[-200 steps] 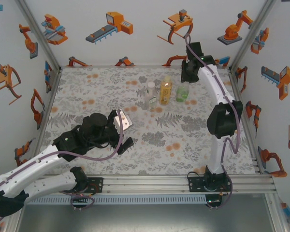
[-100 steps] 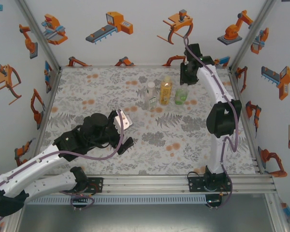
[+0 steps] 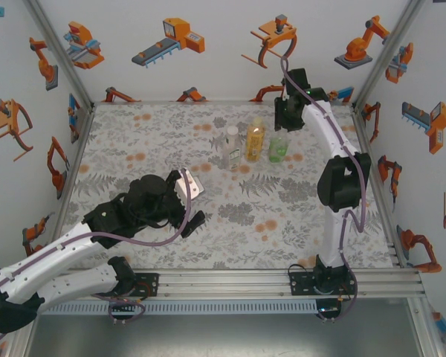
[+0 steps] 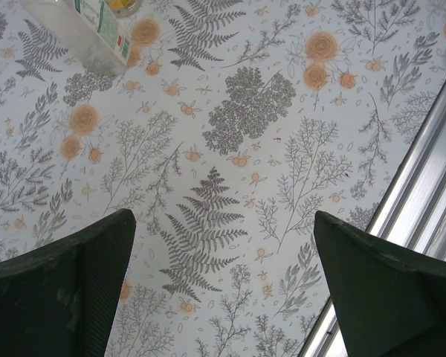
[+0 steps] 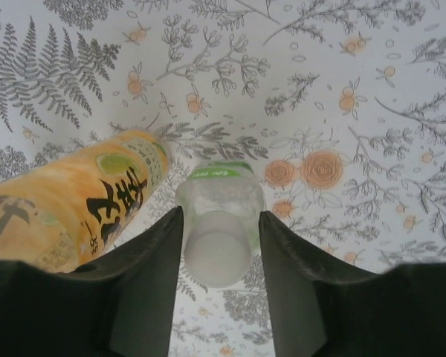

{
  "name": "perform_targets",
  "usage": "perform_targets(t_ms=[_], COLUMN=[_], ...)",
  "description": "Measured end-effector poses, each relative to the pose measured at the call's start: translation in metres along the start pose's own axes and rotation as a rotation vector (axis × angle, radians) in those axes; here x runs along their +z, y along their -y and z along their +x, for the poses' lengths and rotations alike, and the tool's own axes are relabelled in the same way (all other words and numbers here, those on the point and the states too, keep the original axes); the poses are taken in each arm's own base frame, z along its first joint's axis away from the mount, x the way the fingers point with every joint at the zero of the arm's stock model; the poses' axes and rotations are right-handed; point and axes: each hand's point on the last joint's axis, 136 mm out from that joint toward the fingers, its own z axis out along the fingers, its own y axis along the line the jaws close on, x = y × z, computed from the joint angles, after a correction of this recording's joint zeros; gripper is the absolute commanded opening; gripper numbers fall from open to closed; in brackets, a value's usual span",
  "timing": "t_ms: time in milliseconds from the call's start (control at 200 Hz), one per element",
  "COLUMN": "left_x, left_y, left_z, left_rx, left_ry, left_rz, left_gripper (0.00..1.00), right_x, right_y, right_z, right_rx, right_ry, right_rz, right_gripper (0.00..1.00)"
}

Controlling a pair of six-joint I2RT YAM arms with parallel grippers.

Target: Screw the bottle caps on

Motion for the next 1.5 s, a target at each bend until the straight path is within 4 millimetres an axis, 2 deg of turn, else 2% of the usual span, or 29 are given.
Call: perform_targets(t_ms=[195, 391, 536, 641, 711, 856, 1021, 1147, 1247, 1352, 1502], left_x=[0.010, 0.017, 0.013, 0.008, 0.004, -0.009, -0.022, -0.017, -0.008, 0.001, 0.008], left_y=[-0.014, -0.058, -0.098, -0.125, -0.142, -0.175, -0.202, -0.210, -0.217, -0.231, -0.248], left_z=[0.017, 0.042, 0.062, 0.085, 0.103, 0.140, 0.182, 0.211, 0.222, 0.225, 0.239], left_rx=[0.006, -0.043, -0.094, -0.134, -0.167, -0.251, -0.348, -0.395, -0.428, -0.459, -0.520], left_ry=[-0.043, -0.098, -0.118, -0.145, -0.172, -0.211, -0.210, -0.209, -0.186, -0.126, -0.085], left_rz=[-0.070, -0.228, -0.381, -0.493, -0.566, -0.706, -0.829, -0.838, -0.816, -0.797, -0.786], left_gripper=[0.97, 0.97, 0.97, 0.97, 0.97, 0.97, 0.97, 0.97, 0.97, 0.97, 0.97], right_x=[-0.026, -0.054, -0.082, -0.096, -0.098, -0.090, -0.061, -0.033, -0.011, 0.000, 0.004], right_y=[-0.003, 0.001, 0.018, 0.035, 0.046, 0.070, 0.094, 0.102, 0.102, 0.104, 0.113], right_z=[-0.018, -0.018, 0.001, 0.029, 0.051, 0.095, 0.147, 0.180, 0.203, 0.212, 0.203], right_rx=[-0.021, -0.033, -0.034, -0.025, -0.022, -0.001, 0.024, -0.001, -0.042, -0.061, -0.043], right_ry=[0.044, 0.073, 0.078, 0.076, 0.076, 0.082, 0.098, 0.111, 0.142, 0.208, 0.347], right_rz=[-0.008, -0.004, 0.040, 0.092, 0.125, 0.182, 0.221, 0.216, 0.195, 0.188, 0.188], right_gripper=[0.51, 0.59, 0.75, 0.98, 0.99, 0.99, 0.99, 0.99, 0.99, 0.99, 0.99])
